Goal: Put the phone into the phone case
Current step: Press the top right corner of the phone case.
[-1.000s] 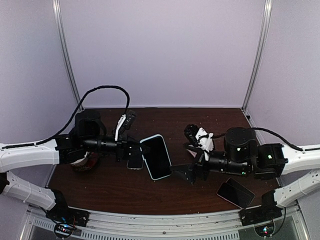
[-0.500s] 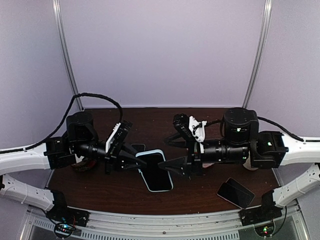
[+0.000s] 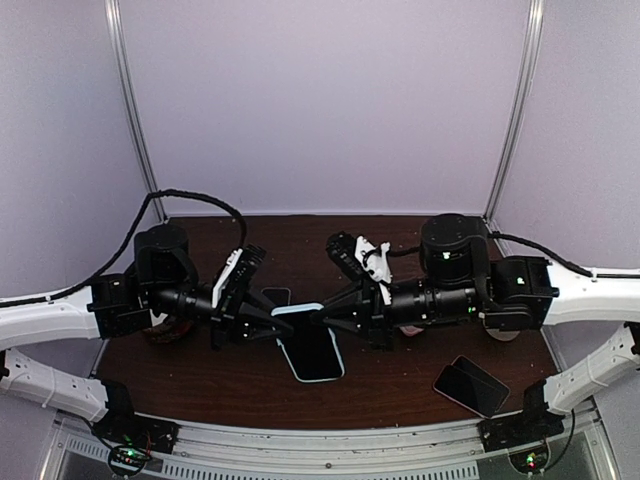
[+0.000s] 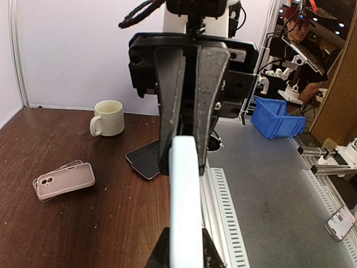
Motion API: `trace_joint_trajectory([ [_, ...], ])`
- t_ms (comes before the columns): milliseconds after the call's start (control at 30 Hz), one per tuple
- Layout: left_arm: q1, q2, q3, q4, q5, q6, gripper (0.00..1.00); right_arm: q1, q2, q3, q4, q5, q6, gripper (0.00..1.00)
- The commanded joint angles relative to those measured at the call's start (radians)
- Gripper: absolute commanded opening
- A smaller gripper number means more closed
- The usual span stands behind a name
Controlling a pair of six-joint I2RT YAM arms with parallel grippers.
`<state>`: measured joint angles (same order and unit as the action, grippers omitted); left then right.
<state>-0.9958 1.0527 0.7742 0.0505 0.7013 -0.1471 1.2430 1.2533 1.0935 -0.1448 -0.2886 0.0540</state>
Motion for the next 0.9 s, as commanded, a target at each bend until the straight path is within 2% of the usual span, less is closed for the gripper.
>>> trace_joint_trajectory([
  [0,-0.011,-0.025,0.024,0.082,0.031,0.008,0.00,-0.023,0.015,0.021,-0.009,0.010,0.029,0.00],
  [133,-0.012,-0.027,0.025,0.080,0.017,0.007,0.00,-0.029,0.014,0.029,-0.027,0.010,0.025,0.00],
  [167,-0.013,-0.031,0.024,0.080,0.012,0.006,0.00,-0.029,0.012,0.026,-0.029,0.012,0.025,0.11],
  [200,-0.011,-0.037,0.023,0.081,0.005,0.007,0.00,-0.028,0.006,0.018,-0.031,0.014,0.026,0.36],
  [233,-0.012,-0.043,0.019,0.081,-0.002,0.008,0.00,-0.030,-0.001,0.004,-0.030,0.008,0.026,0.52],
  [267,-0.012,-0.050,0.017,0.082,-0.008,0.010,0.00,-0.031,-0.008,-0.015,-0.031,0.001,0.021,0.60],
  [300,-0.012,-0.055,0.014,0.081,-0.014,0.014,0.00,-0.031,-0.016,-0.035,-0.031,0.003,0.021,0.63],
  [367,-0.012,-0.063,0.007,0.083,-0.020,0.018,0.00,-0.033,-0.030,-0.079,-0.023,0.004,0.036,0.64],
  [467,-0.012,-0.063,0.009,0.080,-0.027,0.020,0.00,-0.032,-0.038,-0.126,0.014,-0.021,0.073,0.61],
  [600,-0.012,-0.055,0.014,0.078,-0.024,0.022,0.00,-0.033,-0.037,-0.142,0.041,-0.033,0.094,0.49],
  [700,-0.012,-0.051,0.018,0.072,-0.023,0.020,0.00,-0.032,-0.035,-0.140,0.053,-0.041,0.090,0.34],
  [833,-0.012,-0.057,0.016,0.067,-0.028,0.023,0.00,-0.035,-0.034,-0.131,0.052,-0.041,0.081,0.02],
  [867,-0.013,-0.056,0.017,0.066,-0.030,0.024,0.00,-0.036,-0.034,-0.130,0.053,-0.043,0.080,0.00],
])
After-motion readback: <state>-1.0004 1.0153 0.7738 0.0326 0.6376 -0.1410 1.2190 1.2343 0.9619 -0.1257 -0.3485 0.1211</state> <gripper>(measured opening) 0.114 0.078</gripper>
